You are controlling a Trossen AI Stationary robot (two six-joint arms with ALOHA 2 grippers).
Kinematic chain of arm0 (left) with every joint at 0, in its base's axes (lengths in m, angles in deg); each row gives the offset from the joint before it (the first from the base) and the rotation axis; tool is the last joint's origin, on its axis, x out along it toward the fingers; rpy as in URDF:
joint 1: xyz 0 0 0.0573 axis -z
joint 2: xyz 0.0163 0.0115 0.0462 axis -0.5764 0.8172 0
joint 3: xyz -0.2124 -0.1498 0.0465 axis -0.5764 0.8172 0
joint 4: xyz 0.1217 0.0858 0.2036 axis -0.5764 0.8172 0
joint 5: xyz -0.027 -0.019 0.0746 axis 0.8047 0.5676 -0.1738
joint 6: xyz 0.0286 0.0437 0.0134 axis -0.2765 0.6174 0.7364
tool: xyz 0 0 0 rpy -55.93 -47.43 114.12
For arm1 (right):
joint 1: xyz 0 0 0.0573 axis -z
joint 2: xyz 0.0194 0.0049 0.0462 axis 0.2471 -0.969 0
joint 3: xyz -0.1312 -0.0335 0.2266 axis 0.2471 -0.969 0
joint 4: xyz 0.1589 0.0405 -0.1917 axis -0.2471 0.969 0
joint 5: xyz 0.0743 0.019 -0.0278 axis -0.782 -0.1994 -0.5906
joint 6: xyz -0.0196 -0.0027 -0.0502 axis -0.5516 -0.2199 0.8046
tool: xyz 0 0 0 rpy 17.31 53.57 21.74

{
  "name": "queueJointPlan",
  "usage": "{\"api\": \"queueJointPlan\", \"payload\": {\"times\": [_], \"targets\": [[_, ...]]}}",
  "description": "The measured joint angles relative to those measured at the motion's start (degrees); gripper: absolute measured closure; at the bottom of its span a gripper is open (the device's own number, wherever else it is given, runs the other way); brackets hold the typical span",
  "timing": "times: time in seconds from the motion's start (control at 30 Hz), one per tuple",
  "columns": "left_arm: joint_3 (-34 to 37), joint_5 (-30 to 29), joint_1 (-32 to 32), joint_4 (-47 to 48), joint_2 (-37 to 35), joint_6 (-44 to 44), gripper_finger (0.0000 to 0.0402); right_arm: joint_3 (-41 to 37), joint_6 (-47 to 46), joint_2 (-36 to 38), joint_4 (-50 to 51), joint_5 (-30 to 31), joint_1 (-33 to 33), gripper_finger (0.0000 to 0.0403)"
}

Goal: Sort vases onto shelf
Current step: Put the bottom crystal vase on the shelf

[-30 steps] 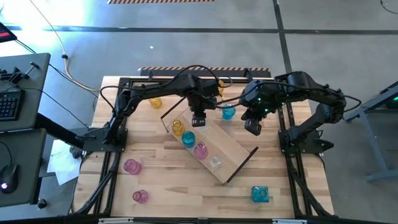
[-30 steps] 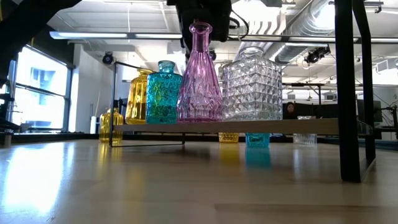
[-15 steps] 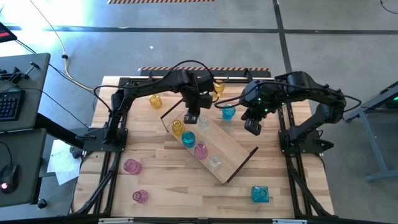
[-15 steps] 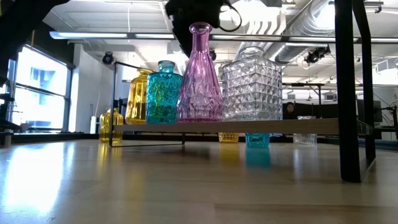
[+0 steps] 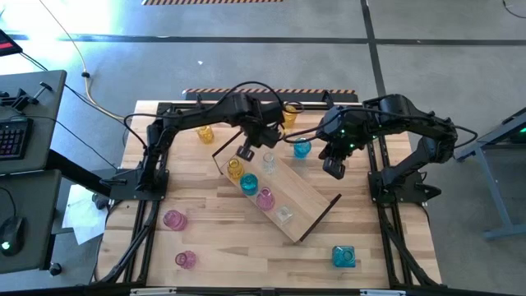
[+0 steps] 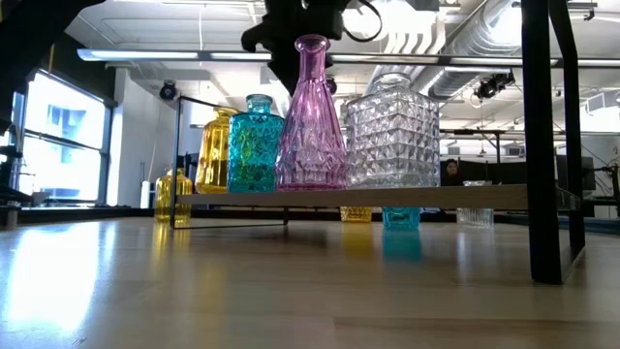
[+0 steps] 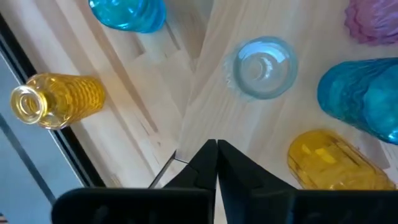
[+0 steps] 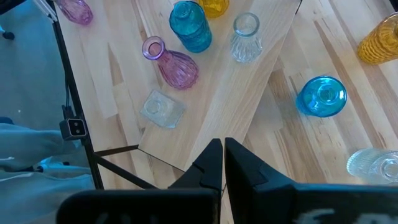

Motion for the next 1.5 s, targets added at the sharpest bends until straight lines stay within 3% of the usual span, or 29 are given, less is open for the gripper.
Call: {"api": "queueJointPlan", "payload": {"times": [0.67,1.5], "targets": [[0.52,4.26,0.64,0.73,4.76,-1.7,0.0401,0.0,0.13,0.0,0.02,-0.02,0.0,0.0403],[0.52,8.38,3.66,-0.83,4.74,-2.62,0.0401,0.0,0.01,0.0,0.02,-1.09,0.0,0.0403]]}}
